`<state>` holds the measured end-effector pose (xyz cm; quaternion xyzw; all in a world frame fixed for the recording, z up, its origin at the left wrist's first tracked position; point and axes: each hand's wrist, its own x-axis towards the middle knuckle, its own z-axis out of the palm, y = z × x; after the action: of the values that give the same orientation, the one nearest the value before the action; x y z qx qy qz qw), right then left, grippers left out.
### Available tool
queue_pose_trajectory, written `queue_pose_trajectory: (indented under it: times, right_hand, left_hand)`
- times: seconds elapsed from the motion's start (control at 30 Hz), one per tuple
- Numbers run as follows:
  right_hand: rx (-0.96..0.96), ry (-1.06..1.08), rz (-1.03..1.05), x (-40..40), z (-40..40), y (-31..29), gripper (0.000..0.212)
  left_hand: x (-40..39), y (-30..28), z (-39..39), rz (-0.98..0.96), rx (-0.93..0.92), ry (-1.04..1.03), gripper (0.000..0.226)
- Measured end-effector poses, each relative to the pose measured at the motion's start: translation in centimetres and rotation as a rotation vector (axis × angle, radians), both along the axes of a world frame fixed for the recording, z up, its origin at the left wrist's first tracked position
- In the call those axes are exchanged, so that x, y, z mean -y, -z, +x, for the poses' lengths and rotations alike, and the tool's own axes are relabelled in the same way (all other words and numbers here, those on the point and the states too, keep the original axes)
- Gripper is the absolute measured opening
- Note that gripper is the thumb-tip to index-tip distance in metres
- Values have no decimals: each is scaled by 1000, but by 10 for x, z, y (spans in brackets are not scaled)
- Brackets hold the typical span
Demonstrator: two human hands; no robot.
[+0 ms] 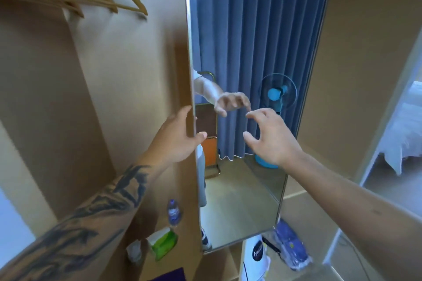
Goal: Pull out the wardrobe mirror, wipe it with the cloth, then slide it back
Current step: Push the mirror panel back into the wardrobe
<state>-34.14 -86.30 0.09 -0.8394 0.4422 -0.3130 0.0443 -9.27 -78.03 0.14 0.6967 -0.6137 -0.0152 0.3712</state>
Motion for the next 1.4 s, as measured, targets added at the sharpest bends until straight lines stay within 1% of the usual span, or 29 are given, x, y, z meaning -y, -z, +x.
queue_pose_trajectory:
  times: [0.1,0.13,0.23,0.3,0.43,0.5,0.6,0.7,0.8,0.9,1.07,1.13,1.3,1.4]
  right_hand:
    - [54,83,12,26,-35,-3,60]
    - [80,112,14,34,-46,-4,63]
    - [171,198,12,55,-75,-2,71]
    - [202,234,12,68,-89,1,72]
    - [249,201,109,94,-107,6,70]
    - [284,151,142,105,-111,8,69]
    - [364,72,166,116,-113,10,67]
    - [416,46,257,123,-110,11,70]
    - [462,24,386,125,-105,12,71]
    - [555,11,430,127,-103,13,71]
    - [634,-7,512,139,-99,9,74]
    - [653,5,508,143,-95,9,72]
    - [632,52,421,126,-93,5,66]
    - [613,128,361,112,-92,7,69]
  left_hand:
    - [7,6,-20,-130,-72,-35,49]
    - [9,8,-26,-164,-92,-51,44]
    - [16,12,-46,-267,-145,-79,46]
    - [19,13,-58,-326,-170,-97,49]
    - [19,14,-84,-383,-251,-165,55]
    - [20,15,-91,-346,-287,-227,63]
    - [22,13,-96,-256,-327,-309,90]
    - [24,12,-99,-190,-343,-350,107]
    - [27,14,-98,-177,-347,-355,111]
    - [30,15,-96,-162,-358,-370,114]
    - [37,17,-93,-147,-362,-380,115]
    - [39,18,-88,-137,-357,-368,115]
    - [47,19,-70,-105,-317,-325,114]
    - [54,20,-58,-85,-308,-293,117]
